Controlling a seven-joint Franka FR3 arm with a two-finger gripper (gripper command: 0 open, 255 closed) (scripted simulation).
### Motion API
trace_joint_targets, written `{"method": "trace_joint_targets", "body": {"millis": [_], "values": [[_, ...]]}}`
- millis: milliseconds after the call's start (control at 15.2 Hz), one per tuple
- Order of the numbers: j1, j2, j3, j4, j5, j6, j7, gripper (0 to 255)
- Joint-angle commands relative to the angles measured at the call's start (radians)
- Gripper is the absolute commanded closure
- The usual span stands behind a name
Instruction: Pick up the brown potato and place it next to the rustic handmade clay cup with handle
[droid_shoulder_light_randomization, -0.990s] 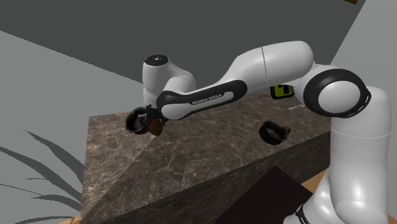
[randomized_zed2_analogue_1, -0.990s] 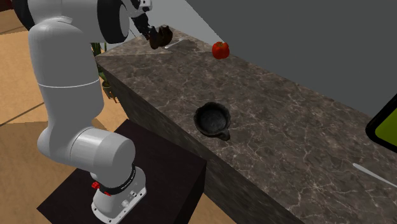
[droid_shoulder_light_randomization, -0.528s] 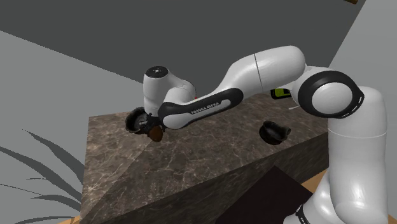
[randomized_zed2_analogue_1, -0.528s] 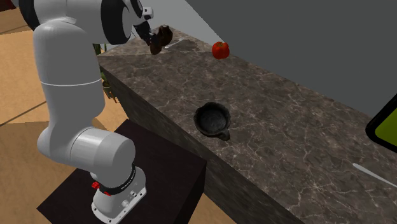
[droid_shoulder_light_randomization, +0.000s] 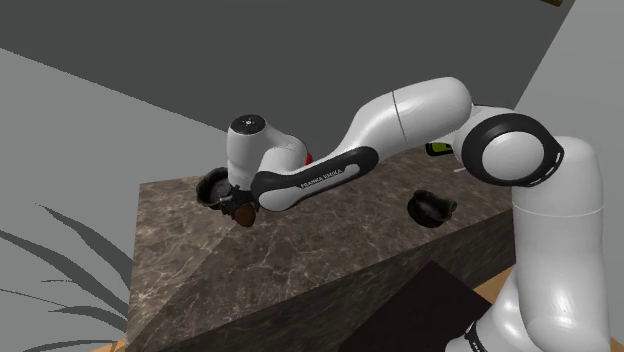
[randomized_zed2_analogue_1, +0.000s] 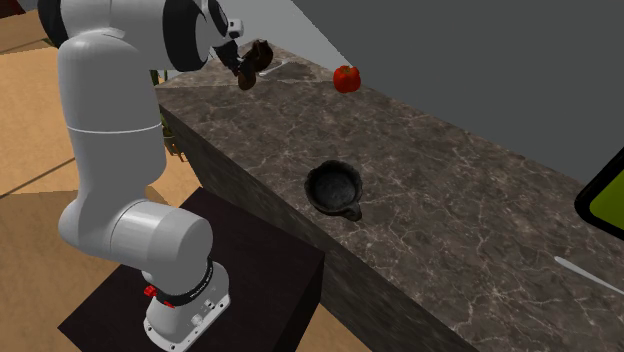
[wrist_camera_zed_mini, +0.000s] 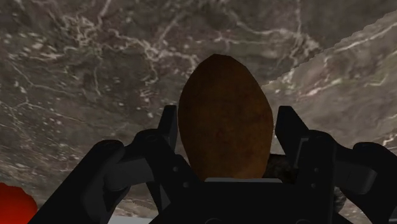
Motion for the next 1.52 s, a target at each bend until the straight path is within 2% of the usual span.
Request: {"method": "trace_joint_targets", "body": {"millis": [0, 264, 330, 660, 924, 1452], "values": [[0.002, 0.013, 0.001, -0.005, 0.001, -0.001, 0.000, 255], [0.002, 0.013, 0.002, -0.004, 0.001, -0.001, 0.000, 255], [0.001, 0.016, 0.001, 0.001, 0.001, -0.002, -0.003, 0], [0.002, 0.013, 0.002, -0.005, 0.001, -0.001, 0.000, 0], [0.000, -0.069, 0.027, -0.006, 0.041, -0.079, -0.022, 0], [0.000, -0.069, 0.027, -0.006, 0.041, -0.079, -0.022, 0]]}}
